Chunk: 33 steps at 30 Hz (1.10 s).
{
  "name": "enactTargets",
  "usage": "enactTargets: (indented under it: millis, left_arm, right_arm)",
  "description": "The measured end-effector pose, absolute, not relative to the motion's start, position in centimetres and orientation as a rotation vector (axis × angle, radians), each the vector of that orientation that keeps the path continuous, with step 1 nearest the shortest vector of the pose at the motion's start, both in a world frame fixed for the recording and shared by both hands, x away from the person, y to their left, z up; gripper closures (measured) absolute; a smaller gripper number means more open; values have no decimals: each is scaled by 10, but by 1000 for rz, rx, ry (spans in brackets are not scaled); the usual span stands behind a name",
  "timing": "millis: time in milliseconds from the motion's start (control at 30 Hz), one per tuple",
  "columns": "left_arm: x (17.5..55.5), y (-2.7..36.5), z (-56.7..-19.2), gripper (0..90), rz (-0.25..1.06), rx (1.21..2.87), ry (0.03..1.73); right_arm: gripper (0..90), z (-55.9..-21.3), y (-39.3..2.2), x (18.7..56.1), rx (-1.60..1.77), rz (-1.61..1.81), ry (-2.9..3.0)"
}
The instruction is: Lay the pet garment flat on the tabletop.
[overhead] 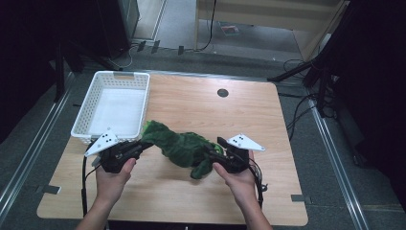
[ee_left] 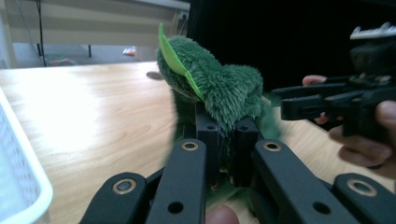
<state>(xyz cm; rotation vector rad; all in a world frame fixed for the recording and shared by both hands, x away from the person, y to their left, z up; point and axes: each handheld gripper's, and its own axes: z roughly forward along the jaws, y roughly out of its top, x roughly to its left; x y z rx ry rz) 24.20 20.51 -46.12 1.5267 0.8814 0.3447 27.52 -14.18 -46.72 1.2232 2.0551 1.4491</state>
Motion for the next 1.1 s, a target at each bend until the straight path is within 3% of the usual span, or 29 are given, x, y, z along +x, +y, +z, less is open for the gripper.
enactTargets:
  millis: [100,233,300,367,467,500,533,767,933,1100]
  left_arm:
    - [239,207,-451,871,353,1505,902]
    - [235,207,-439,870,352,1493,917]
    - [234,206,-438,870,352,1489,920]
    - [232,204,-434,869,362,1484,921]
    - [230,204,-432,868,362,1477,930]
    - [230,204,-432,868,362,1477,930]
    - [230,204,-432,868,363,1471,935]
    - [228,202,-429,868,354,1462,937]
    - [226,197,-427,867,359,1465,940]
    - [227,197,-428,866,356,1472,939]
  right_arm:
    - [416,-457,-146,270,1173,1486,2029]
    - [499,-448,-130,248,950,1657,2118]
    - [492,-450,-122,244,912,1668,2155]
    - [428,-459,-98,232,845,1651,2207]
    - [213,-482,-61,220,921,1583,2208]
    - [213,-482,-61,220,921,1583,2208]
    - [136,-491,-48,214,906,1538,2212]
    - [57,-506,-24,211,927,1366,2125]
    - [176,-512,-18,209,846,1322,2032]
    - [579,-516,-22,210,776,1268,2004]
